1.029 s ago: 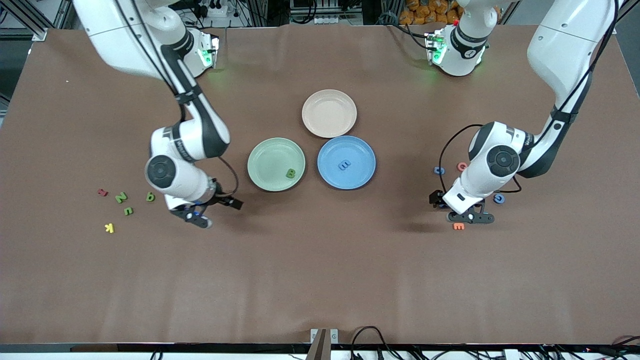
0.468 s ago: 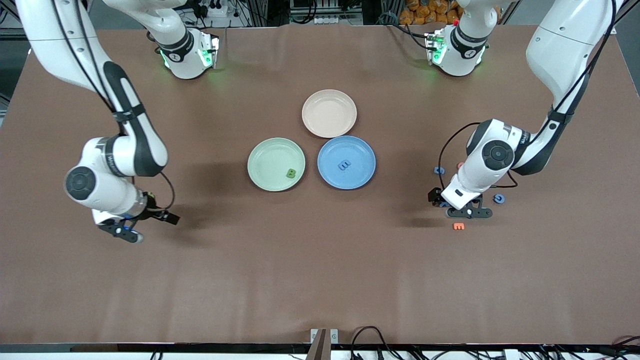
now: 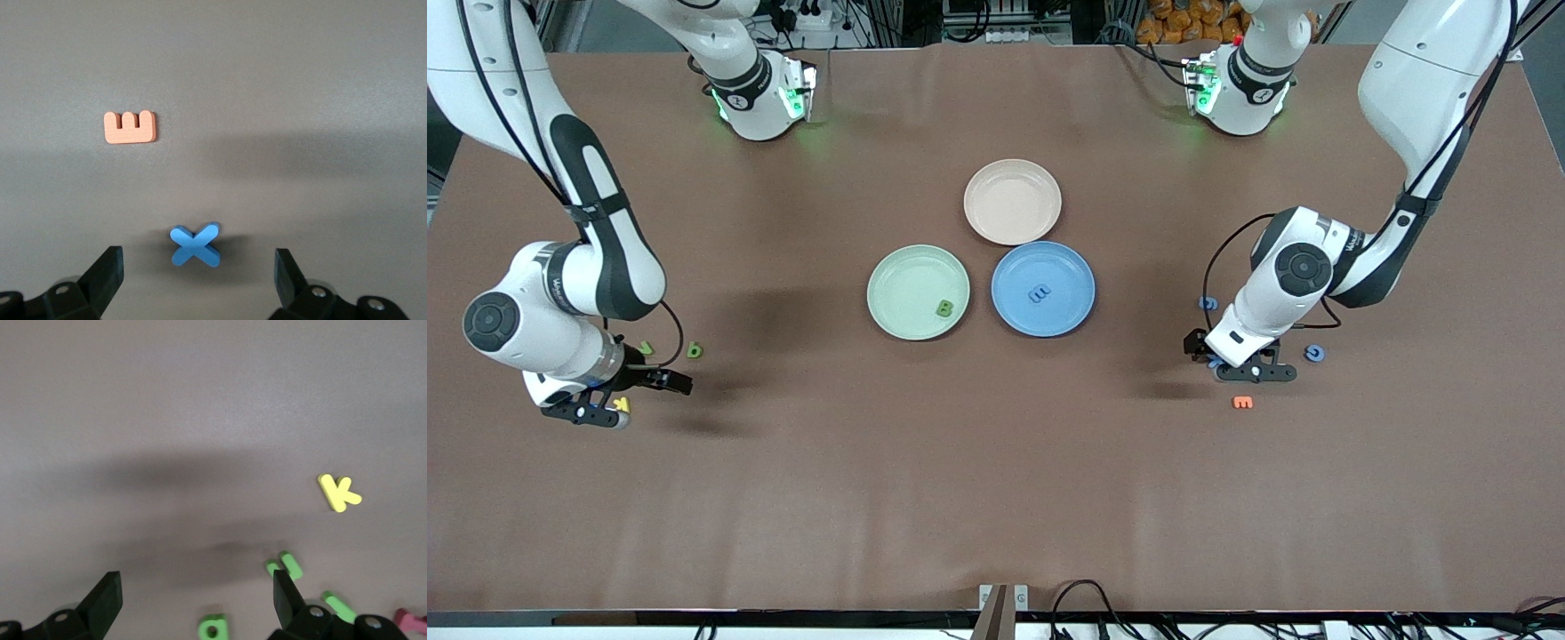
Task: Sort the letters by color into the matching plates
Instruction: 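Reach the left gripper to the blue X while the right gripper reaches the q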
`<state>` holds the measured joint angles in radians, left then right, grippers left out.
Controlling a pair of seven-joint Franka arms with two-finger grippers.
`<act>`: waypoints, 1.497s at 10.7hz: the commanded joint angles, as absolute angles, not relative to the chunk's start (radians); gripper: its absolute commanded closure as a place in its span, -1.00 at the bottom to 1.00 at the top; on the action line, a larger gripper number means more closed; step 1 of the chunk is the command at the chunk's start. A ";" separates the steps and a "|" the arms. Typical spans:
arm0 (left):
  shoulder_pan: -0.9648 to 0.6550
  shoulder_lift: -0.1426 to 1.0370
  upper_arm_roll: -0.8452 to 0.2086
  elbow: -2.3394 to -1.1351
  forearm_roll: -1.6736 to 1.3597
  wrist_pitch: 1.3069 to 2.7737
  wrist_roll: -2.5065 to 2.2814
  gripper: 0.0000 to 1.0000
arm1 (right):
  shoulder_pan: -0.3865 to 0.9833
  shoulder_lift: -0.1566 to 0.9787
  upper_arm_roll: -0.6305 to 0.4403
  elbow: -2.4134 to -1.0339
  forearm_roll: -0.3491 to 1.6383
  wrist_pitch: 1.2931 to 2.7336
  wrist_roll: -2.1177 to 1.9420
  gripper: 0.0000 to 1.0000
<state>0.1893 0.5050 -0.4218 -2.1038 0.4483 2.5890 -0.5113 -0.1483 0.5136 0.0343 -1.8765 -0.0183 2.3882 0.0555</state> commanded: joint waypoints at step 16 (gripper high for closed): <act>0.218 0.528 -0.422 -2.128 0.526 2.608 -0.535 -0.67 | -0.206 0.448 0.066 -2.221 -0.064 2.669 0.020 -0.98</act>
